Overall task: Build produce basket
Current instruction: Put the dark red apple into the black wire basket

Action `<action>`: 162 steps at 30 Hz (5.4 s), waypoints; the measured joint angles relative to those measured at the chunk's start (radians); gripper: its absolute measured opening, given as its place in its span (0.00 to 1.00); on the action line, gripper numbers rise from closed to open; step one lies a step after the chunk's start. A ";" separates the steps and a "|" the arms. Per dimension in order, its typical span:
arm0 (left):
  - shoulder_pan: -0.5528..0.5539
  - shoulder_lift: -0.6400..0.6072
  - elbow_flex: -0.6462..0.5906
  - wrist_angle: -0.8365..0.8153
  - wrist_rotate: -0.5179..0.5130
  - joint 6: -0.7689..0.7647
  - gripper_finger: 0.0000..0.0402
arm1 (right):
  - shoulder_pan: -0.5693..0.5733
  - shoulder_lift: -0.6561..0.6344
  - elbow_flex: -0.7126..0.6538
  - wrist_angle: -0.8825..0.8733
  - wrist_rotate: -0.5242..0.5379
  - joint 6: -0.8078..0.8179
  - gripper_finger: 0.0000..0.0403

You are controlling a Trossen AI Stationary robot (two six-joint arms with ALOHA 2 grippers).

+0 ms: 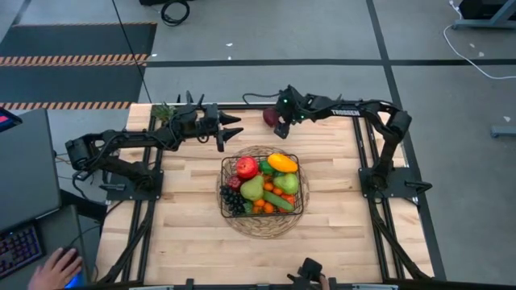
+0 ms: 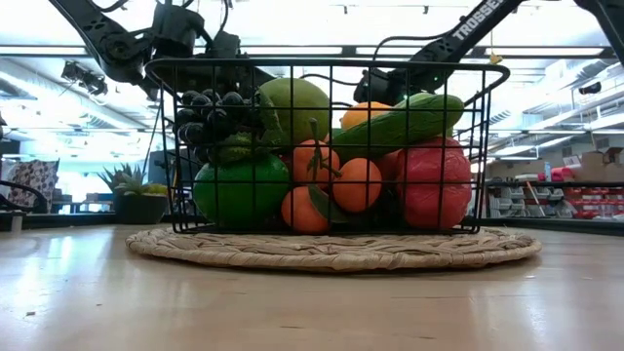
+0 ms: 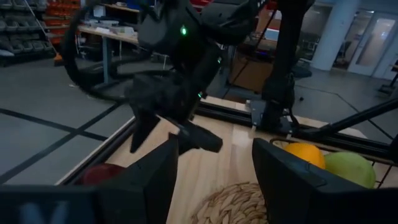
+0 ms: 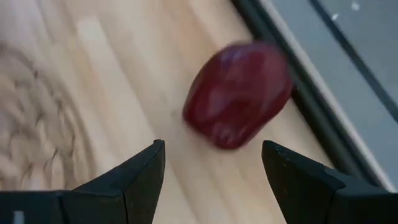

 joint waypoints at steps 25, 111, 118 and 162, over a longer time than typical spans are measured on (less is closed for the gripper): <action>-0.023 0.000 0.000 -0.004 0.000 0.000 0.50 | -0.049 0.095 0.001 0.234 -0.041 0.137 0.89; -0.035 0.001 0.001 -0.010 0.000 0.018 0.43 | 0.414 -0.324 0.282 -0.551 0.096 0.340 0.70; -0.048 0.000 0.001 -0.074 -0.001 -0.008 0.43 | 0.565 -0.317 0.281 -0.566 0.119 0.453 0.70; -0.412 0.000 0.001 -0.034 -0.001 -0.078 0.43 | 0.903 -0.100 0.279 -0.476 0.355 0.835 0.88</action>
